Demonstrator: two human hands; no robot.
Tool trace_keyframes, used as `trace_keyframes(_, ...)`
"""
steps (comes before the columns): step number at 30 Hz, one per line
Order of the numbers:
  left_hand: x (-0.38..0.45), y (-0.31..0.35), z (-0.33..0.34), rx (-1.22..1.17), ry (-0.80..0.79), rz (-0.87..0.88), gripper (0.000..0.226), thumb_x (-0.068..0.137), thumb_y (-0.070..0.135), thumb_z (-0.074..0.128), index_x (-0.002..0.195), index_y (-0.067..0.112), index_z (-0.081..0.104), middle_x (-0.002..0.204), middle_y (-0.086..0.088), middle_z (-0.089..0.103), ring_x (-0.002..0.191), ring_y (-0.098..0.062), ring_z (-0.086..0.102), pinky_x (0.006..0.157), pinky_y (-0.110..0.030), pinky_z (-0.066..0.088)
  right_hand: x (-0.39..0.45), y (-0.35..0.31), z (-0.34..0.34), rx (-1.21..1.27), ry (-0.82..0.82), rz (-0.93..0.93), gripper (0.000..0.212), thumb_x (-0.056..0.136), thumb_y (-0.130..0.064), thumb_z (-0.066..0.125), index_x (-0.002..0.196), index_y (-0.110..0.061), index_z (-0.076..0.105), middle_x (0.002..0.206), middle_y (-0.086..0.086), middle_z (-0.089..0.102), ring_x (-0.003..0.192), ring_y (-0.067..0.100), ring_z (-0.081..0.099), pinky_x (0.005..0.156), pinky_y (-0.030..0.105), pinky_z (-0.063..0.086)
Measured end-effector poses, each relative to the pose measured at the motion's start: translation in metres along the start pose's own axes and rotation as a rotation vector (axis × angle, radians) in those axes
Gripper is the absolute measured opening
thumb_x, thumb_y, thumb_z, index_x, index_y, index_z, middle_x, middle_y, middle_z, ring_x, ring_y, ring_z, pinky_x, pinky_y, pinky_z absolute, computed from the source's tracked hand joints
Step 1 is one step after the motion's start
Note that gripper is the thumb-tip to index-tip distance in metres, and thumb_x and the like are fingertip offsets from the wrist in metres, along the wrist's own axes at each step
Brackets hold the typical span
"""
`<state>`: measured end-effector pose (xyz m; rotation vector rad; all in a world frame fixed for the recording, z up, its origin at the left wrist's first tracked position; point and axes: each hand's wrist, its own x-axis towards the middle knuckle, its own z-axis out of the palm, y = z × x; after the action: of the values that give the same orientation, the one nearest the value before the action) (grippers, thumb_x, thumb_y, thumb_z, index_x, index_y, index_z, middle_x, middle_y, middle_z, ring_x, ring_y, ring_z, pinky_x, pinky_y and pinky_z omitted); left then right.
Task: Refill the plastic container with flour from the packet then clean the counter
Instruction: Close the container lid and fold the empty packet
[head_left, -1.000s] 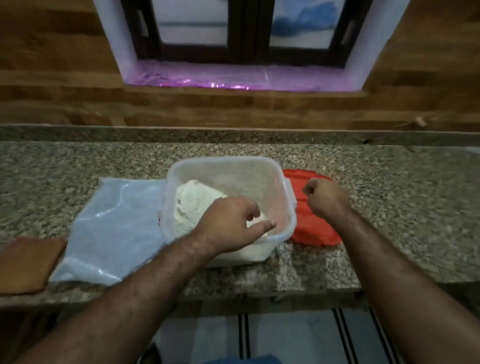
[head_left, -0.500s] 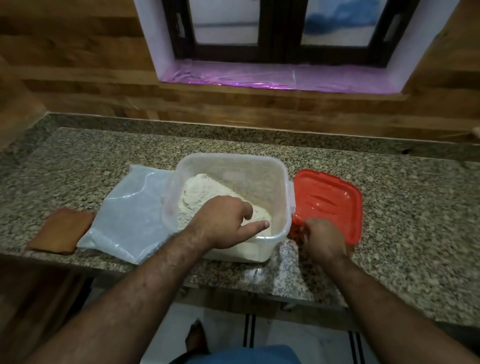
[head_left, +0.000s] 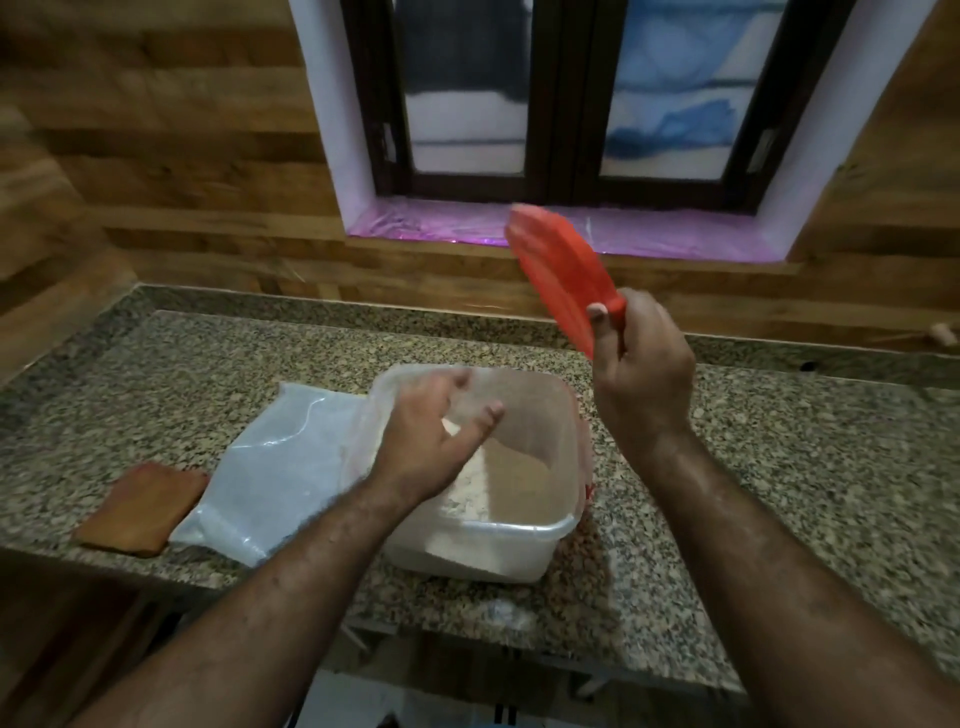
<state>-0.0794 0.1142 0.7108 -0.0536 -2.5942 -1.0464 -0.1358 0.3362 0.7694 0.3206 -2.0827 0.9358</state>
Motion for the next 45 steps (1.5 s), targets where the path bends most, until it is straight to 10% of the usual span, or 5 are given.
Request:
trace_keyframes(6, 0.057, 0.001, -0.053, -0.192, 0.433, -0.218, 0.097, 0.091, 0.074, 0.063, 0.166, 0.025, 0.028, 0.168, -0.007, 0.037, 0.154, -0.027, 0.036, 0.123, -0.046, 0.033, 0.028, -0.044, -0.002, 0.554, 0.067, 0.413, 0.026, 0.112, -0.041, 0.05, 0.098, -0.022, 0.063, 0.079, -0.009, 0.064, 0.068, 0.007, 0.058, 0.059, 0.031, 0.053)
trace_keyframes(11, 0.066, -0.032, -0.083, -0.353, 0.258, -0.454, 0.068, 0.081, 0.077, 0.06, 0.113, 0.019, 0.072, 0.105, -0.002, 0.079, 0.098, -0.025, 0.076, 0.092, -0.051, 0.062, 0.017, -0.016, 0.024, 0.682, -0.236, 0.948, 0.045, 0.114, -0.038, 0.046, 0.107, -0.002, 0.072, 0.099, 0.017, 0.08, 0.084, 0.025, 0.072, 0.084, 0.048, 0.065)
trace_keyframes(17, 0.027, -0.049, -0.052, -0.268, 0.05, -0.617, 0.07, 0.086, 0.072, 0.058, 0.139, 0.026, 0.057, 0.126, -0.002, 0.073, 0.112, -0.029, 0.072, 0.102, -0.054, 0.058, -0.023, -0.002, 0.033, 0.291, -0.529, 0.955, 0.054, 0.108, -0.054, 0.05, 0.127, -0.005, 0.065, 0.107, 0.013, 0.077, 0.092, 0.03, 0.078, 0.057, 0.028, 0.06)
trace_keyframes(33, 0.01, -0.067, -0.043, 0.042, -0.211, -0.741, 0.083, 0.103, 0.07, 0.038, 0.161, 0.012, 0.034, 0.155, -0.016, 0.054, 0.139, -0.041, 0.056, 0.117, -0.055, 0.043, -0.073, 0.009, 0.046, -0.207, -0.75, 0.804, 0.09, 0.09, -0.078, 0.039, 0.155, -0.014, 0.036, 0.134, 0.011, 0.065, 0.112, 0.036, 0.07, 0.093, 0.056, 0.061)
trace_keyframes(45, 0.006, -0.091, -0.058, -0.55, -0.288, -0.899, 0.077, 0.068, 0.069, 0.088, 0.121, 0.013, 0.077, 0.105, -0.009, 0.084, 0.096, -0.03, 0.082, 0.095, -0.046, 0.062, -0.075, 0.032, 0.026, 0.724, -0.845, 1.358, 0.074, 0.083, -0.059, 0.084, 0.133, -0.008, 0.064, 0.117, 0.022, 0.079, 0.106, 0.044, 0.077, 0.103, 0.059, 0.058)
